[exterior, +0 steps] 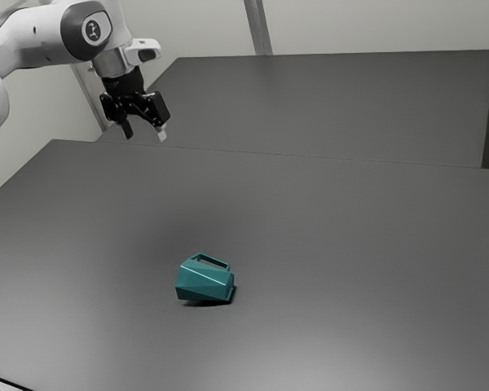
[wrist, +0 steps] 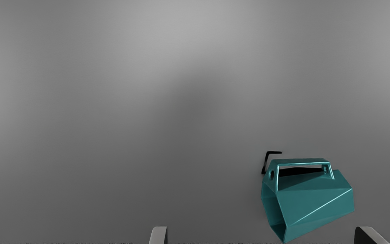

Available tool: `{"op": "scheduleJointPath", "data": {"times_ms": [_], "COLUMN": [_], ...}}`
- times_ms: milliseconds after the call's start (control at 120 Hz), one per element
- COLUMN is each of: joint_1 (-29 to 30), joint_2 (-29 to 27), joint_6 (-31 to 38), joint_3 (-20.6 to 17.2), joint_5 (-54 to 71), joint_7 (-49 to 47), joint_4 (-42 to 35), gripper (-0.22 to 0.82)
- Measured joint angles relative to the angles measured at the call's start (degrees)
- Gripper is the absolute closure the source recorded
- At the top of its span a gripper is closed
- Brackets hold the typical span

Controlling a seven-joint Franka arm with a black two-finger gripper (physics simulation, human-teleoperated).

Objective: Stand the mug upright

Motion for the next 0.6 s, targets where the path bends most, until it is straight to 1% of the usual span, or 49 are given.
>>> {"op": "scheduleJointPath", "data": {"times_ms": [200,267,433,600], "joint_1": [0.01,0.13,0.28,2.40], "joint_2": [-0.11,-0.44,-4.28,-12.81], "joint_6": [-0.51,-0.61,0.03,3.78], "joint_3": [0.00,0.00,0.17,0.46], "joint_5": [-0.01,-0.04,-2.64,-10.67], "joint_7": [0.00,0.00,-0.01,0.19], "joint_4": [-0.02,-1.07,-9.16,-23.66], "gripper": [0.00,0.00,0.00,0.00]}}
